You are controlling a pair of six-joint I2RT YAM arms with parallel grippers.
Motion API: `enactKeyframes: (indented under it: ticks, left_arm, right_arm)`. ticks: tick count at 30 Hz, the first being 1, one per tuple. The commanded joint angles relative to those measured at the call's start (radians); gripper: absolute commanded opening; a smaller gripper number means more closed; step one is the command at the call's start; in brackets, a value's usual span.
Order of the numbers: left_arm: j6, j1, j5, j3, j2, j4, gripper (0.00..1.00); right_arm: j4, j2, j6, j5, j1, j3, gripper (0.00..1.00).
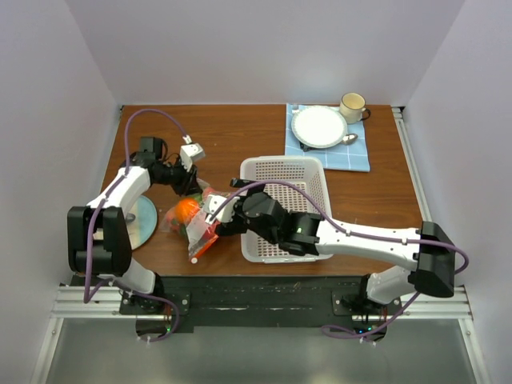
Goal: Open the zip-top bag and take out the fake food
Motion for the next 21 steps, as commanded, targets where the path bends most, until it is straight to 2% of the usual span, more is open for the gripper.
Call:
enactKeyframes:
  ticks: [1,3,4,5,7,11,14,21]
  left_arm:
    - [-0.006,-0.004,0.046,0.041,-0.006,0.030,0.26]
    - [-0.005,-0.016,0.034,0.047,0.001,0.036,0.26]
    - [-0.006,-0.022,0.029,0.049,0.005,0.038,0.26]
    - [-0.006,-0.033,0.022,0.055,0.017,0.038,0.26]
    - [-0.009,-0.044,0.020,0.070,0.031,0.041,0.26]
    - [-0.023,-0.065,0.012,0.078,0.060,0.067,0.26]
    - [-0.023,-0.078,0.012,0.081,0.083,0.078,0.26]
    - [-0.005,-0.101,0.002,0.082,0.112,0.082,0.26]
  right_arm:
    - [-0.026,-0.009,-0.074,0.013,0.004,0.042,0.99]
    - [0.221,-0.044,-0.230,0.049,0.060,-0.076,0.99]
    - [0.312,-0.047,-0.375,0.072,0.074,-0.181,0.99]
    - [0.398,-0.031,-0.421,0.078,0.082,-0.205,0.99]
    - [0.381,-0.015,-0.449,0.073,0.086,-0.210,0.99]
    - [0.292,-0.037,-0.429,-0.056,0.087,-0.210,0.99]
    - [0.244,-0.034,-0.424,-0.098,0.086,-0.201,0.99]
    - [0.169,0.028,-0.349,-0.221,0.094,-0.129,0.99]
